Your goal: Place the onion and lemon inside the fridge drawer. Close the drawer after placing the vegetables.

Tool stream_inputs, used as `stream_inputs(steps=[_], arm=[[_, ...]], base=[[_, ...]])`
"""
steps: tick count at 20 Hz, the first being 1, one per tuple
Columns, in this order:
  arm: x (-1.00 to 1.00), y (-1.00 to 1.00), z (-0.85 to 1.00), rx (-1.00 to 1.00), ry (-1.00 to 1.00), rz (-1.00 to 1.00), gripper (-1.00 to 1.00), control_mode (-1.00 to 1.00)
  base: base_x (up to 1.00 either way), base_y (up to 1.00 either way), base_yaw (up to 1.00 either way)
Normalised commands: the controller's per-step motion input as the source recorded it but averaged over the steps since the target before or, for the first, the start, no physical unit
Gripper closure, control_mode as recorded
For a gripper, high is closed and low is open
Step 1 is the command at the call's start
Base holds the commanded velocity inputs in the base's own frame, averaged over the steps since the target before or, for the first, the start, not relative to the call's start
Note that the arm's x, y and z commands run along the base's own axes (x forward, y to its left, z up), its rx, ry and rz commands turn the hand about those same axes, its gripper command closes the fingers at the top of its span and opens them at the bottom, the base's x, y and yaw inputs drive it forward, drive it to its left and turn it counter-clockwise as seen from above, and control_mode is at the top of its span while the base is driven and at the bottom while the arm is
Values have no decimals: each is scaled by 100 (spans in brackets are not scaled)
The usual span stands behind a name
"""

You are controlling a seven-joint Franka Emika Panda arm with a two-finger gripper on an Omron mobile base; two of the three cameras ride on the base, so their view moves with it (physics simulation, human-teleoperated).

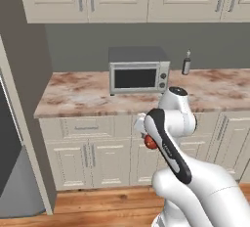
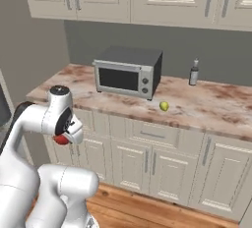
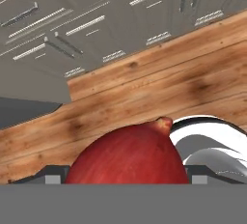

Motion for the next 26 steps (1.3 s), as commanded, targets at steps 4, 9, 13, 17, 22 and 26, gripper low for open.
stream_inputs(steps=[4,9,13,17,22,26], arm=[[0,0,0,0,0,0,100,100],[0,0,0,0,0,0,100,100],[0,0,0,0,0,0,100,100],[0,0,0,0,0,0,100,100],[0,0,0,0,0,0,100,100],[0,0,0,0,0,0,100,100]], base=[[-100,19,31],[-98,48,33],[-83,91,32],[-65,79,53],[-64,13,62],[-68,-26,61]])
